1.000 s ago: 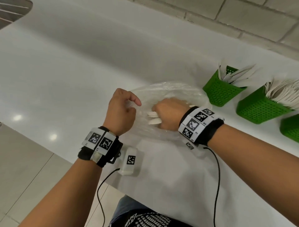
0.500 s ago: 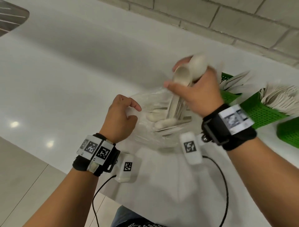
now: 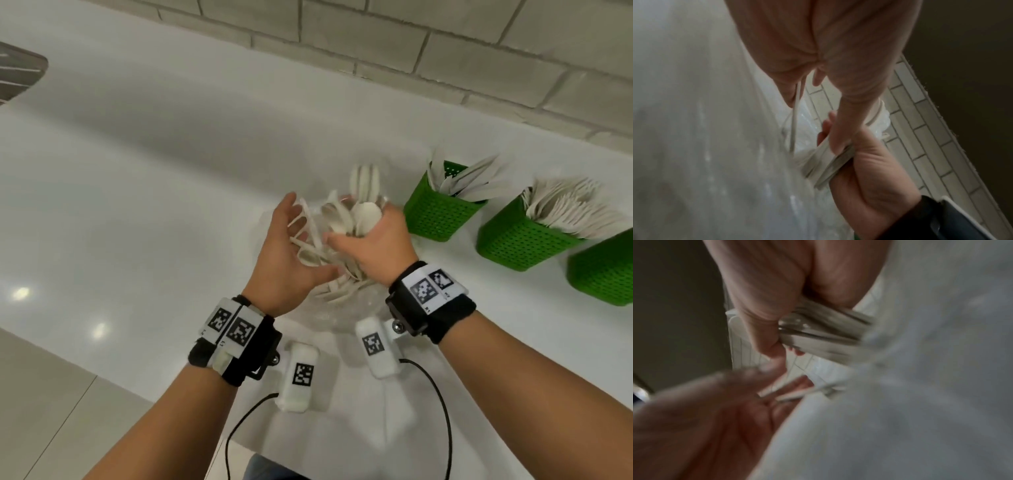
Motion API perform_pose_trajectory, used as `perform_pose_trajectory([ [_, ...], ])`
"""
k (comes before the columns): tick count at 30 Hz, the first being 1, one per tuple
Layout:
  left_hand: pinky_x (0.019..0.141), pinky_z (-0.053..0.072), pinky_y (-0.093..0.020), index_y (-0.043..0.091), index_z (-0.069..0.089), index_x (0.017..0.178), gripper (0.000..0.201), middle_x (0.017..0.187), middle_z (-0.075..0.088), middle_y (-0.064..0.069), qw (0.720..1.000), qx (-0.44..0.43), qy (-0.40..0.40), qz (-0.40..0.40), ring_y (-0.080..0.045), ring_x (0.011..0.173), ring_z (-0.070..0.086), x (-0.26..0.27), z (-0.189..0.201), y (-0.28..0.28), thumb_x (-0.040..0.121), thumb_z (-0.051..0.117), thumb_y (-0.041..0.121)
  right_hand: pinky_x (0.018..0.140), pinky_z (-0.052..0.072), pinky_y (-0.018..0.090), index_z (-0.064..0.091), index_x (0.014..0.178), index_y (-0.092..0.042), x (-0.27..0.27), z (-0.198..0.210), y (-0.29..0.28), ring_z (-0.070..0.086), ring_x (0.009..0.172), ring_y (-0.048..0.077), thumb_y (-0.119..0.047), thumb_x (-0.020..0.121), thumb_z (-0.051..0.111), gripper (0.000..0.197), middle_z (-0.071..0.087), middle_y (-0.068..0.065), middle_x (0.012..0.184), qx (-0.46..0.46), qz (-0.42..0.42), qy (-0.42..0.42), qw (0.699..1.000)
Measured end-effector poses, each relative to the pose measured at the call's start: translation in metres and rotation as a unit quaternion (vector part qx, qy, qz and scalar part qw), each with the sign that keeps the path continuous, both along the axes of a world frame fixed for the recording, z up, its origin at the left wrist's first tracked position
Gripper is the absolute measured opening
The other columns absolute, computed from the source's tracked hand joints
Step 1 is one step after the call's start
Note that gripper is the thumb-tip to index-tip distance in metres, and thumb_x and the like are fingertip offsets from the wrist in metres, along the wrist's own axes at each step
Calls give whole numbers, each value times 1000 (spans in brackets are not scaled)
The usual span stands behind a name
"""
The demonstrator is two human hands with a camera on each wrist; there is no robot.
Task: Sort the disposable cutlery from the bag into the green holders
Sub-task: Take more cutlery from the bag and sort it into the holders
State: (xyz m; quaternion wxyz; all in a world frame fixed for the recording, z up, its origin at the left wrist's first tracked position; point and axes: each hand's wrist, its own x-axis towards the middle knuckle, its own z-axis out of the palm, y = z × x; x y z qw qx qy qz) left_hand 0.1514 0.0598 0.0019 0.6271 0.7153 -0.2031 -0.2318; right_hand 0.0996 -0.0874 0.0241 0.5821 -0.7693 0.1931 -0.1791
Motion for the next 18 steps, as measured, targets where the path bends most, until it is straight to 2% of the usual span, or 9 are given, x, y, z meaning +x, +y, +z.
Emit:
perform_pose_trajectory([
  [2, 97, 49, -25, 19, 17, 151, 122, 142, 43, -5, 998, -59, 21, -13, -14, 128, 51, -2, -6, -4, 55, 90, 3, 68, 58, 29, 65, 95, -15, -3, -12, 0, 70, 76, 12, -1, 66, 81, 36, 72, 2, 85, -17, 61, 59, 996],
  [4, 94, 51, -29, 17, 16, 151, 120, 138, 48, -9, 994, -102, 35, -20, -17, 124, 56, -5, -8, -8, 54, 85, 3, 75, 58, 40, 65, 96, -18, -2, -17, -1, 70, 83, 19, 0, 68, 78, 35, 72, 7, 90, -25, 83, 62, 994],
  [6, 93, 52, -30, 17, 18, 150, 116, 136, 50, -11, 986, -141, 87, -4, -19, 123, 57, -6, -10, -13, 55, 81, -1, 77, 58, 41, 64, 95, -23, -3, -17, -1, 69, 85, 19, -1, 72, 77, 35, 72, 8, 93, 0, 80, 47, 996],
  [8, 96, 51, -36, 13, 25, 148, 107, 133, 52, -14, 975, -174, 141, 12, -26, 122, 57, -3, -10, -16, 56, 78, 3, 77, 58, 39, 61, 103, -19, -5, -19, -3, 67, 92, 24, -11, 71, 79, 38, 66, 11, 105, -6, 118, 66, 991],
  [10, 87, 50, -40, 0, 36, 135, 81, 115, 52, -21, 963, -206, 174, 7, -36, 107, 57, 0, -10, -17, 62, 69, -1, 82, 52, 30, 53, 111, -14, -8, -21, -3, 58, 99, 21, -13, 67, 82, 52, 50, 7, 117, -84, 177, 139, 971],
  [11, 81, 50, -40, -6, 40, 126, 66, 105, 51, -21, 961, -214, 175, 3, -38, 98, 55, 0, -10, -18, 64, 63, -6, 83, 48, 26, 51, 112, -14, -8, -24, -2, 53, 100, 19, -11, 66, 82, 56, 44, 5, 117, -128, 181, 167, 961],
  [12, 77, 51, -38, -8, 41, 122, 61, 100, 51, -21, 959, -221, 175, 5, -36, 94, 55, -1, -9, -20, 64, 60, -8, 81, 46, 25, 49, 110, -13, -7, -25, 0, 52, 97, 18, -10, 66, 83, 56, 41, 4, 114, -156, 158, 178, 959],
  [15, 86, 52, -37, -2, 37, 133, 81, 108, 58, -20, 965, -199, 169, 9, -30, 102, 61, -5, -4, -24, 59, 69, -1, 64, 42, 25, 47, 102, -12, -3, -30, 4, 52, 87, 19, -10, 67, 79, 48, 49, 5, 105, -194, 47, 150, 968],
  [18, 98, 48, -36, 10, 41, 134, 88, 125, 59, -9, 991, -87, 84, 52, -20, 117, 59, -13, -7, -23, 58, 84, 22, 67, 52, 32, 48, 105, -10, 3, -31, 1, 61, 82, 19, -16, 76, 70, 37, 61, 3, 95, -153, 40, 151, 976],
])
